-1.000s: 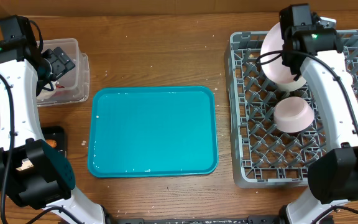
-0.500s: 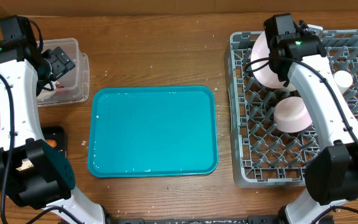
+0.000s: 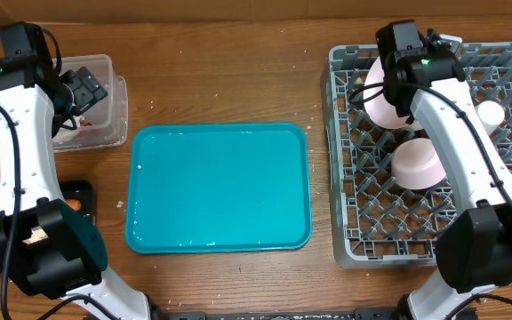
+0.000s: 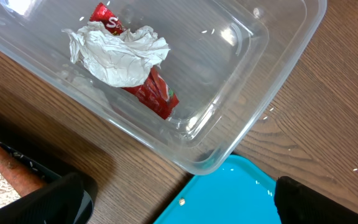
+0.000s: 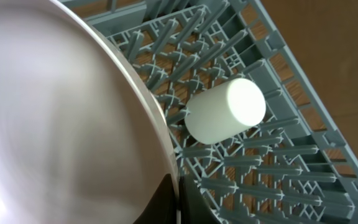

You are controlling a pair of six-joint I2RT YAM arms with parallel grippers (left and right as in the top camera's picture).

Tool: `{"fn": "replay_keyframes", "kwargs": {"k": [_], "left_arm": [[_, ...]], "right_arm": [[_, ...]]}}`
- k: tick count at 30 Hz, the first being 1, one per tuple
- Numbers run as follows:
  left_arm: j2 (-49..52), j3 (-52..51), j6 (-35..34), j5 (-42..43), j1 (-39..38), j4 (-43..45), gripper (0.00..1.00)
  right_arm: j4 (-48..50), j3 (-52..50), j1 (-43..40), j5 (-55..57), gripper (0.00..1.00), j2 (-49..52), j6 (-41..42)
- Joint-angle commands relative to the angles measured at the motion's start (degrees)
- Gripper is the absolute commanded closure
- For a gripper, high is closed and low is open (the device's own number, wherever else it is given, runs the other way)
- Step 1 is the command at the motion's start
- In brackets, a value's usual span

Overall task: Sort waste into correct bins and load items into the dishwasher
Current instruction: 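Lower the plate upright into a rack slot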

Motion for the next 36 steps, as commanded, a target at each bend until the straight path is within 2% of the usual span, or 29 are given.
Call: {"fn": "replay_keyframes", "kwargs": {"k": [1, 6, 7, 9, 10, 20, 27, 32, 36], "left_arm": [[-0.7, 1.4, 0.7, -0.9, -0.1, 0.2, 0.0], [-0.7, 1.4, 0.7, -0.9, -0.1, 0.2, 0.0], [-0.7, 1.4, 0.7, -0.9, -0.1, 0.2, 0.0], [-0.7, 1.4, 0.7, -0.9, -0.1, 0.2, 0.0], [-0.7, 1.4, 0.6, -0.9, -0.1, 0.2, 0.0], [-0.7, 1.4, 0.7, -0.9, -0.1, 0.2, 0.0], [-0.7, 1.4, 0.7, -0.9, -0.1, 0.2, 0.0], [-0.7, 1.4, 0.6, -0.9, -0.1, 0.2, 0.0], [-0.7, 1.4, 0.7, -0.9, -0.1, 0.2, 0.0]], "right_arm": [[-0.2, -0.5, 2.3, -1.0, 0.94, -0.2, 0.5], [-0.5, -0.4, 7.3, -1.0, 0.82, -0.2, 0.5], [-0.6, -0.2, 8.2, -1.0, 0.64, -0.2, 0.6], [-1.4, 0.7, 10.1, -1.2, 0.07, -0.3, 2.2], [-2.0, 1.5, 10.8, -1.9, 0.0, -0.4, 2.7], [-12.2, 14.3, 11.8, -20.6, 0.0, -7.1, 5.9], [-16.5, 14.1, 12.6, -27.5, 0.0, -15.3, 6.2], [-17.9, 6.1, 17.4, -24.4, 0.0, -18.5, 6.3], [-10.7, -5.9, 23.2, -21.9, 0.0, -21.5, 8.1]]}}
